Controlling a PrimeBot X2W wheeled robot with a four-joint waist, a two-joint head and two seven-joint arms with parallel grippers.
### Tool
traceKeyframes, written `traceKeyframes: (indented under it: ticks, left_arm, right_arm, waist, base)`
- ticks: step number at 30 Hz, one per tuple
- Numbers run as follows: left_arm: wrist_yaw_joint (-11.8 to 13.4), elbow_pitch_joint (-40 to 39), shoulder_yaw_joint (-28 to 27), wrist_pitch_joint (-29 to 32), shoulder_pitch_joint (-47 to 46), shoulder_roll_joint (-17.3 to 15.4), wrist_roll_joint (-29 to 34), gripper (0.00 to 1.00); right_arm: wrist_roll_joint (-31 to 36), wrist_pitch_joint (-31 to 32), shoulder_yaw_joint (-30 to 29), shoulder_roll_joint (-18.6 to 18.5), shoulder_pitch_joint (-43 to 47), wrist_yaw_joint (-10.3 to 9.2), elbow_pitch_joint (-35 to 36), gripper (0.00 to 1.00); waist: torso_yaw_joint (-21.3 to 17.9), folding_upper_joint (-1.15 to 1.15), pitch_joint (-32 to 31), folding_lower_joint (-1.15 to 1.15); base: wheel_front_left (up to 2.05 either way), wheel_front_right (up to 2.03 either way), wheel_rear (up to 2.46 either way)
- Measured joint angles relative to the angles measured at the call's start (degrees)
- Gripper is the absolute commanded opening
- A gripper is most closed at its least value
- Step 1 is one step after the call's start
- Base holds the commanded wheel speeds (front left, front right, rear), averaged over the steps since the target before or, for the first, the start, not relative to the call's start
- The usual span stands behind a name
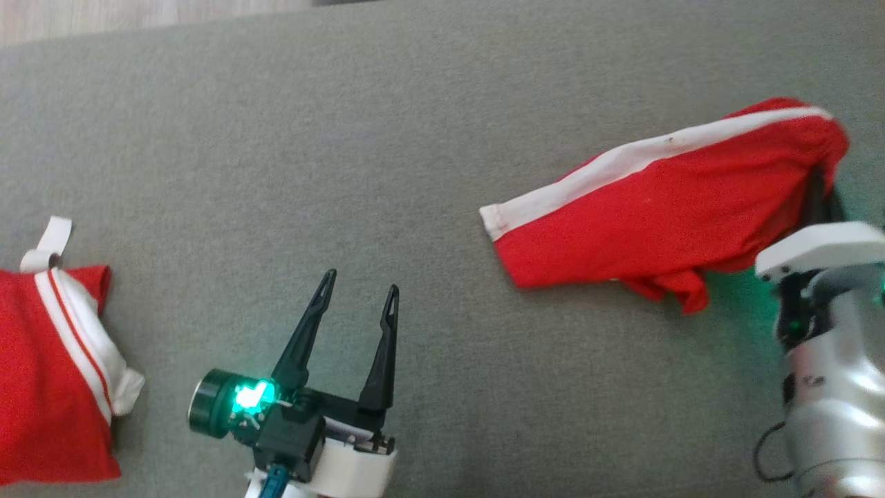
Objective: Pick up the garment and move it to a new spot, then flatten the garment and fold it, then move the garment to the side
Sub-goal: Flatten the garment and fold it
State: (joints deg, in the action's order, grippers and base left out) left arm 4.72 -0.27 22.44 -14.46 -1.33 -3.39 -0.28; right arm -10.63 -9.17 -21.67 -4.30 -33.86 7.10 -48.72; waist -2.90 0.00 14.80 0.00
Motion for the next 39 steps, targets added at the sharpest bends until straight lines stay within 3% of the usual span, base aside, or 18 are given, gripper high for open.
traceKeyframes:
  ticks: [7, 14, 18, 20, 21, 25, 26, 27, 32, 36, 39]
  left_arm:
    - [0.0, 0.0, -0.2, 0.0, 0.0, -0.5, -0.1, 1.0]
    - [0.1, -0.1, -0.4, 0.0, 1.0, -0.8, -0.5, 1.0]
    - [0.1, -0.1, -0.6, 0.0, 2.0, -0.8, -1.2, 1.0]
    - [0.1, -0.1, -0.6, 0.0, 2.1, -0.8, -1.3, 1.0]
    - [0.1, -0.1, -0.6, 0.0, 2.1, -0.8, -1.3, 1.0]
    - [0.0, 0.2, -0.9, 0.0, 2.1, -0.7, -1.8, 1.0]
    - [0.0, 0.3, -1.3, 0.0, 2.2, -0.7, -1.8, 1.0]
    - [0.0, 0.4, -1.7, 0.0, 2.3, -0.6, -1.8, 1.0]
    - [0.0, 0.7, -3.1, 0.0, 2.8, -0.5, -2.6, 1.0]
    - [-1.4, 1.4, -3.8, 0.0, 2.8, -0.5, -4.3, 1.0]
    - [-4.2, 3.8, -3.4, 0.0, 1.8, -0.2, -7.5, 1.0]
  right_arm:
    - [1.2, -4.6, 3.4, -5.1, -5.7, 0.0, 7.7, 0.0]
    - [0.3, -3.8, 18.5, -4.4, -6.9, 0.0, 21.0, 0.0]
    - [1.0, -1.7, 26.6, -2.2, 2.6, 0.0, 25.1, 0.0]
    - [-0.8, -1.3, 30.9, -0.1, 10.3, 0.0, 24.7, 0.0]
    - [-0.8, -1.3, 30.9, -0.1, 10.3, 0.0, 24.7, 0.0]
    - [-4.9, -1.2, 40.7, 1.2, 23.9, 0.0, 21.9, 0.0]
    - [-6.7, -1.5, 43.2, 1.1, 25.5, 0.0, 21.8, 0.4]
    - [-8.7, -1.9, 45.8, 1.0, 26.2, 0.0, 22.0, 1.0]
    - [-10.6, -4.3, 51.0, 1.2, 24.5, 0.0, 25.1, 1.0]
    - [-6.4, -5.1, 46.5, 1.2, 24.2, 0.0, 28.8, 1.0]
    - [-1.2, -5.2, 40.2, 1.1, 26.5, 0.0, 36.9, 1.0]
  waist:
    - [-1.9, 0.0, -4.1, 0.0]
    - [-2.0, 0.0, -8.2, -0.01]
    - [-0.4, 0.0, -8.7, -0.01]
    - [0.6, 0.0, -8.8, -0.01]
    - [0.6, 0.0, -8.8, -0.01]
    - [2.4, 0.0, -8.5, -0.01]
    - [2.6, 0.0, -8.4, -0.01]
    - [2.8, 0.0, -8.4, -0.01]
    - [2.5, 0.0, -8.6, -0.01]
    - [1.1, 0.0, -8.7, 0.0]
    - [-0.8, 0.0, -8.4, 0.0]
  base:
    - [0.0, 0.0, 0.0]
    - [0.0, 0.0, 0.0]
    - [0.0, 0.0, 0.0]
    - [0.0, 0.0, 0.0]
    - [0.0, 0.0, 0.0]
    - [0.0, 0.0, 0.0]
    - [0.0, 0.0, 0.0]
    - [0.0, 0.0, 0.0]
    - [0.0, 0.0, 0.0]
    - [0.0, 0.0, 0.0]
    - [0.0, 0.0, 0.0]
